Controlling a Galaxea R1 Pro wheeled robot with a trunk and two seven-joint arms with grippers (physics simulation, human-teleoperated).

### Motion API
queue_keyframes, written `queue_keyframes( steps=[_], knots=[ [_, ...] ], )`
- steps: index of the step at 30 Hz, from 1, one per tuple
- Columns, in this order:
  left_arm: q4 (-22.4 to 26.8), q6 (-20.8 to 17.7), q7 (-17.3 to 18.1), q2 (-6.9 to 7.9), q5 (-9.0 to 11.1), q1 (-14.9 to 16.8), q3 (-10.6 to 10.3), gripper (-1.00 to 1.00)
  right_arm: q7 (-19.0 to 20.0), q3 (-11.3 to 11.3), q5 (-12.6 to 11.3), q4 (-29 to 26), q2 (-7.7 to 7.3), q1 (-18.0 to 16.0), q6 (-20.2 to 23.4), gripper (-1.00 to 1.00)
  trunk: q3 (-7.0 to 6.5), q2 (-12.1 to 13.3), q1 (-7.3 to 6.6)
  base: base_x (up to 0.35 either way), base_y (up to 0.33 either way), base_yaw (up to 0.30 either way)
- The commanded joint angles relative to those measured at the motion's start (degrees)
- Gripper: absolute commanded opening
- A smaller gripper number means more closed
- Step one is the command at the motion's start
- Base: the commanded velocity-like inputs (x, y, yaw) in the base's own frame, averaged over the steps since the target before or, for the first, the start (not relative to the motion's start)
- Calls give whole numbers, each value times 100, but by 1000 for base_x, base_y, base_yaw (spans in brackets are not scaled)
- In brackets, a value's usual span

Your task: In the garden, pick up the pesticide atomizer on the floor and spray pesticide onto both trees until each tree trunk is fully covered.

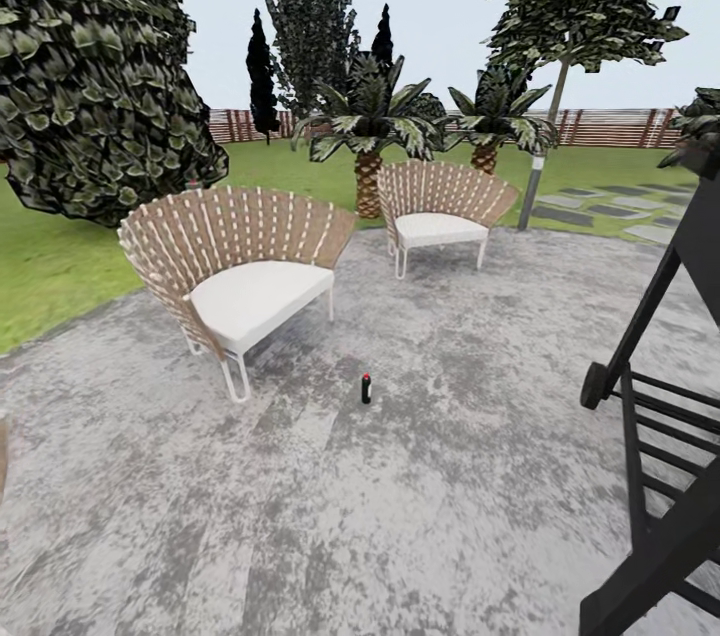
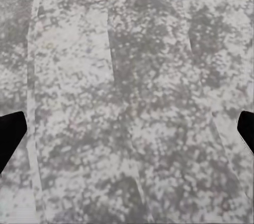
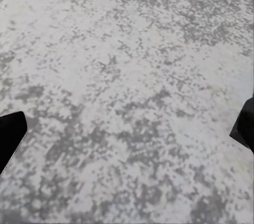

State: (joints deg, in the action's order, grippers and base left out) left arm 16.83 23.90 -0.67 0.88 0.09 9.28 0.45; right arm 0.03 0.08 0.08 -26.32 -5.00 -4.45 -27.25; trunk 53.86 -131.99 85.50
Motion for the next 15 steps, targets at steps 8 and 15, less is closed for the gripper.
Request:
queue_keyframes(
  steps=[8,15],
  knots=[
    [-4,18,-10,0,0,2,5,100,5,1,1,4,-1,-3,-17,100,5,-2,2,290,95,-175],
    [-4,18,-7,0,0,1,6,100,4,1,1,12,-1,-3,-17,100,5,-2,2,293,132,-275]
  ],
)
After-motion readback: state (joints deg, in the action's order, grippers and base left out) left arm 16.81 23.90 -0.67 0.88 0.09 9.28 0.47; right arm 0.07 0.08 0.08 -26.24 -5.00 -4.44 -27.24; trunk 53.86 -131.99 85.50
